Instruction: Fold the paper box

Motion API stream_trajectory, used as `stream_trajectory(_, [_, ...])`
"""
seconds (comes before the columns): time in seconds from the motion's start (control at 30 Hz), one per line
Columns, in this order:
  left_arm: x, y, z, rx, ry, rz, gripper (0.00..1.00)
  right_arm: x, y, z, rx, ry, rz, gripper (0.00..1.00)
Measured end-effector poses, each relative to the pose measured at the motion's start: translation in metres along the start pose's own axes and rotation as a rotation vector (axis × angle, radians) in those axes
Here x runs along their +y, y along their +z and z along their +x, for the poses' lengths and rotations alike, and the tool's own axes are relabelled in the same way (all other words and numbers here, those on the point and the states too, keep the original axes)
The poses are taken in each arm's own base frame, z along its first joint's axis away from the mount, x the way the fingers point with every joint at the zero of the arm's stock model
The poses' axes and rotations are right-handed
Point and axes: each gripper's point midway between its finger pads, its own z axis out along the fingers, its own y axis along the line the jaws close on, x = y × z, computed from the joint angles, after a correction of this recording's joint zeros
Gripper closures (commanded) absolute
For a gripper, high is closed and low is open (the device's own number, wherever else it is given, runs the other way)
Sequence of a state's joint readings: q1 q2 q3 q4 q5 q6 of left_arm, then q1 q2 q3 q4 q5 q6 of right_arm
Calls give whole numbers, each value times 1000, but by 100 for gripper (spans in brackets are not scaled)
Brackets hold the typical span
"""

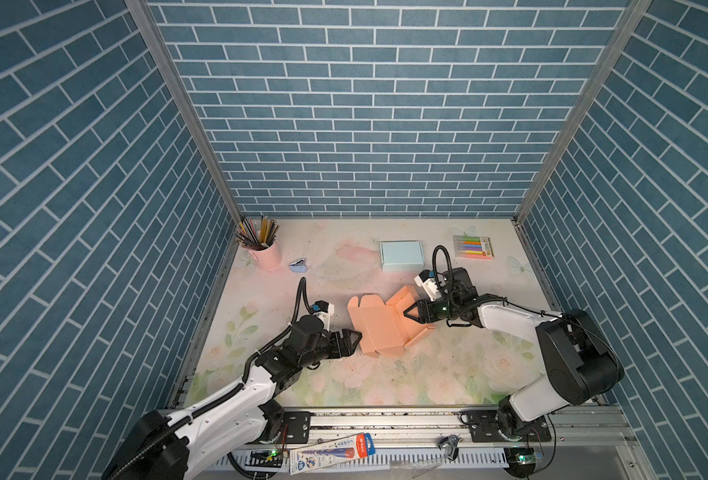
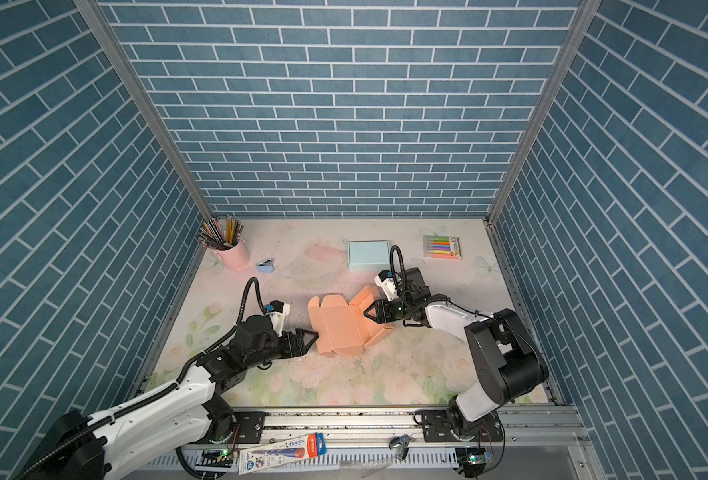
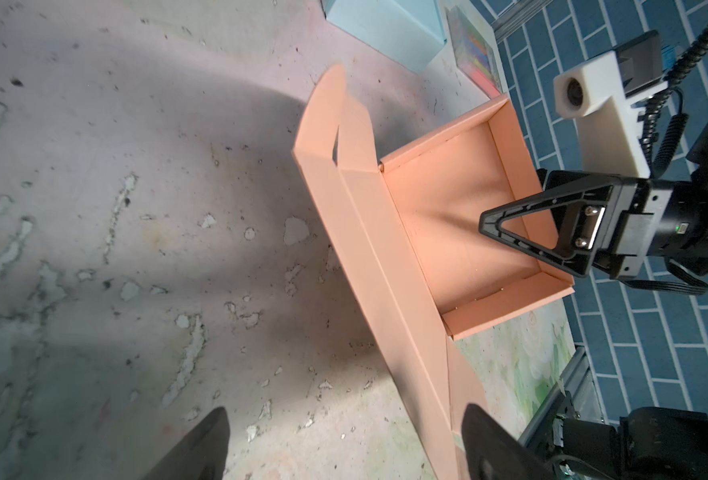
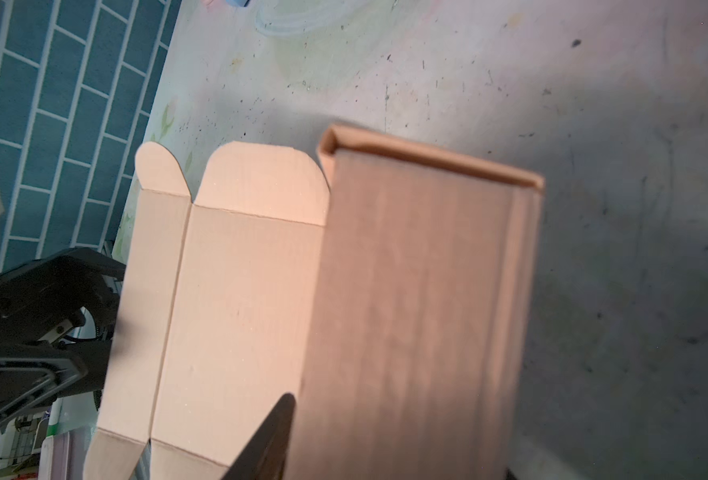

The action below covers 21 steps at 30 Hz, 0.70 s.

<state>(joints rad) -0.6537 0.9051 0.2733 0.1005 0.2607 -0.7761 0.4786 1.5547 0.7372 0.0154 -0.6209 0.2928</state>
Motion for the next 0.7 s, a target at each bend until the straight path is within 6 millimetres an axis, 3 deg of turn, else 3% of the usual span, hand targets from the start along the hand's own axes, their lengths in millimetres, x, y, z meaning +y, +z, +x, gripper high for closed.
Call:
stream_trajectory(0.33, [-14, 16, -1, 19, -51, 91, 26, 3, -2, 3, -13, 12, -21, 46])
stream_trajectory(0.7, [-16, 31, -6, 25, -73, 95, 60, 5, -5, 13, -22, 22, -39, 46])
